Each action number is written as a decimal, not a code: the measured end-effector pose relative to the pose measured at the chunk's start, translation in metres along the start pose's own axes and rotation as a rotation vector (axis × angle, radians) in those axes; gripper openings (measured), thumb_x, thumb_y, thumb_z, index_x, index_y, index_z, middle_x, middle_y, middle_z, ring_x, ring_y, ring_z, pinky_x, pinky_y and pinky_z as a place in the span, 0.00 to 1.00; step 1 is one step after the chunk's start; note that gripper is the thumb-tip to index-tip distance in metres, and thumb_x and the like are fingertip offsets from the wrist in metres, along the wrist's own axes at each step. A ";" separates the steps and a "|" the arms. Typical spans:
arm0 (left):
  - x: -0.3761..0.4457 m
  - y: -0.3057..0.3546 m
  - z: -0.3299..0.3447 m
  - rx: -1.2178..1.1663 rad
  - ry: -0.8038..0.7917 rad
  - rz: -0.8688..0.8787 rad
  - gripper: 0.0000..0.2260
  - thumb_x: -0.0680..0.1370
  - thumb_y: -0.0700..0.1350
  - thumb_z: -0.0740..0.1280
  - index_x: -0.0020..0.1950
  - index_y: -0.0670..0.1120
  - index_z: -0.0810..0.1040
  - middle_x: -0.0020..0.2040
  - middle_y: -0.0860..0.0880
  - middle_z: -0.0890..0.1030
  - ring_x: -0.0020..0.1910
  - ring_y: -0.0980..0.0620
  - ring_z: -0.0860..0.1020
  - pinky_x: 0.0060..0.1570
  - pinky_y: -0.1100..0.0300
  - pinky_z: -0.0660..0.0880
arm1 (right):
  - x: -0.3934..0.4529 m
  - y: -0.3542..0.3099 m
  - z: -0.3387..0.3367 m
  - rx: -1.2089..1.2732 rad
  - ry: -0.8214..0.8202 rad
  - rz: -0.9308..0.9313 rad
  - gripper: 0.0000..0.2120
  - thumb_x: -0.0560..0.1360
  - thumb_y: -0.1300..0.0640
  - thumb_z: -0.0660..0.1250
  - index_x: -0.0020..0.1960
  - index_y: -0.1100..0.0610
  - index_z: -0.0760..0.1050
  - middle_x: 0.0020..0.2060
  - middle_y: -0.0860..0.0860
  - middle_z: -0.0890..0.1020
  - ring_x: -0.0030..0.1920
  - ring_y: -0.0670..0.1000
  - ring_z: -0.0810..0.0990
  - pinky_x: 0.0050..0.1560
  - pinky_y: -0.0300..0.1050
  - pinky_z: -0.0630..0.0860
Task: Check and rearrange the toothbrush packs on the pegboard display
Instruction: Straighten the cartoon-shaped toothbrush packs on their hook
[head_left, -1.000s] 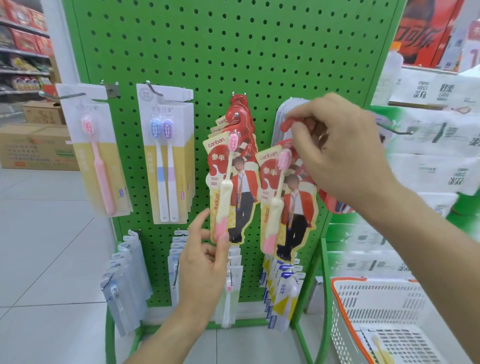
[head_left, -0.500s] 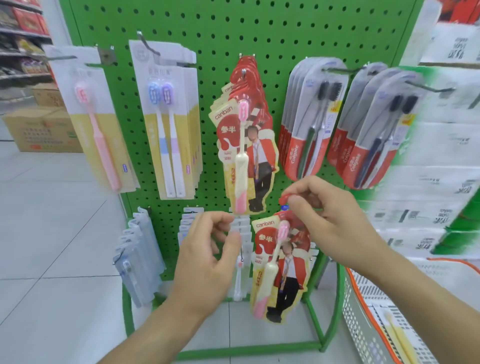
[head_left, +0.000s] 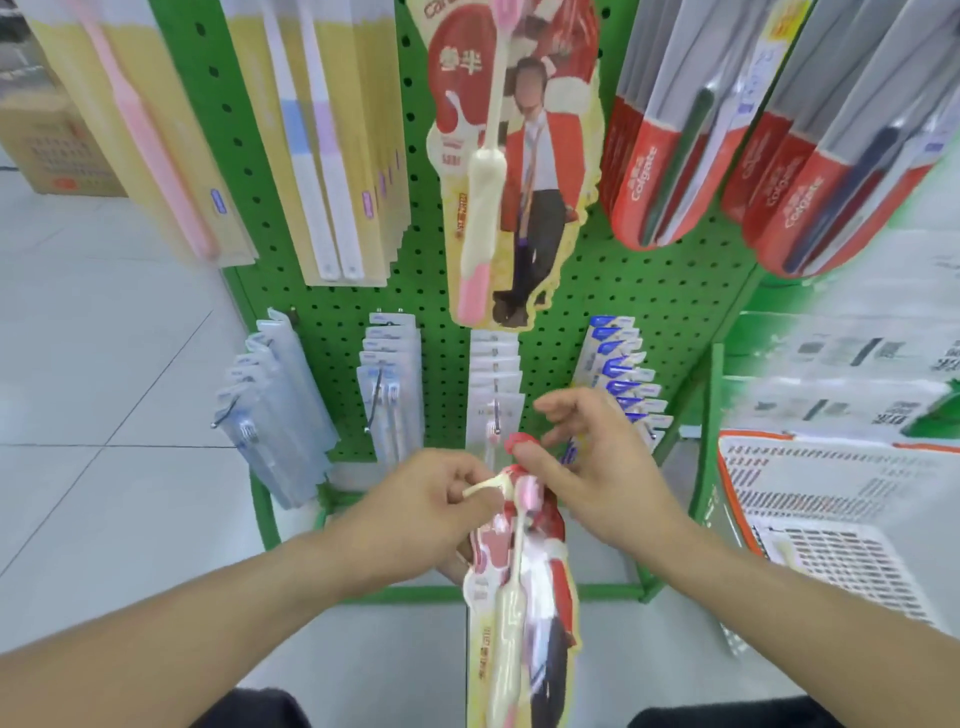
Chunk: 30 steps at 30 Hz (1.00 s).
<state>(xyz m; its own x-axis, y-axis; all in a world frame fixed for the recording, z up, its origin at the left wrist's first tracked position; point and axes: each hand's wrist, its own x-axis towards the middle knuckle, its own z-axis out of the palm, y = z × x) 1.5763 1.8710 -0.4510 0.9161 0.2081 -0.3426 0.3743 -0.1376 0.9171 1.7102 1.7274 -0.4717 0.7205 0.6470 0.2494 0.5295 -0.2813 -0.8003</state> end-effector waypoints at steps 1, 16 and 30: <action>0.001 -0.002 -0.001 -0.003 0.034 -0.015 0.08 0.83 0.42 0.65 0.52 0.36 0.76 0.43 0.33 0.84 0.35 0.44 0.83 0.36 0.50 0.84 | 0.000 0.002 0.001 -0.068 0.024 -0.054 0.10 0.73 0.47 0.74 0.50 0.44 0.75 0.46 0.44 0.77 0.44 0.43 0.79 0.42 0.31 0.72; 0.001 0.011 0.002 -0.128 -0.039 -0.006 0.12 0.84 0.42 0.62 0.56 0.33 0.76 0.45 0.34 0.85 0.39 0.42 0.86 0.37 0.56 0.83 | -0.006 -0.005 0.020 -0.140 -0.080 -0.066 0.05 0.80 0.55 0.62 0.45 0.53 0.70 0.25 0.47 0.76 0.28 0.48 0.74 0.32 0.50 0.70; 0.004 0.013 -0.011 -0.185 0.204 0.054 0.08 0.84 0.39 0.62 0.53 0.38 0.80 0.38 0.39 0.85 0.35 0.42 0.85 0.33 0.54 0.82 | -0.002 -0.007 0.011 -0.136 -0.126 -0.341 0.17 0.79 0.55 0.68 0.67 0.55 0.73 0.44 0.47 0.77 0.46 0.44 0.75 0.49 0.30 0.68</action>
<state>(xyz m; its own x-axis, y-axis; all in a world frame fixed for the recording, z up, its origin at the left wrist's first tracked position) 1.5836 1.8803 -0.4379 0.8790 0.3988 -0.2612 0.2759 0.0212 0.9609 1.7006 1.7358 -0.4728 0.4362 0.7995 0.4130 0.7900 -0.1206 -0.6011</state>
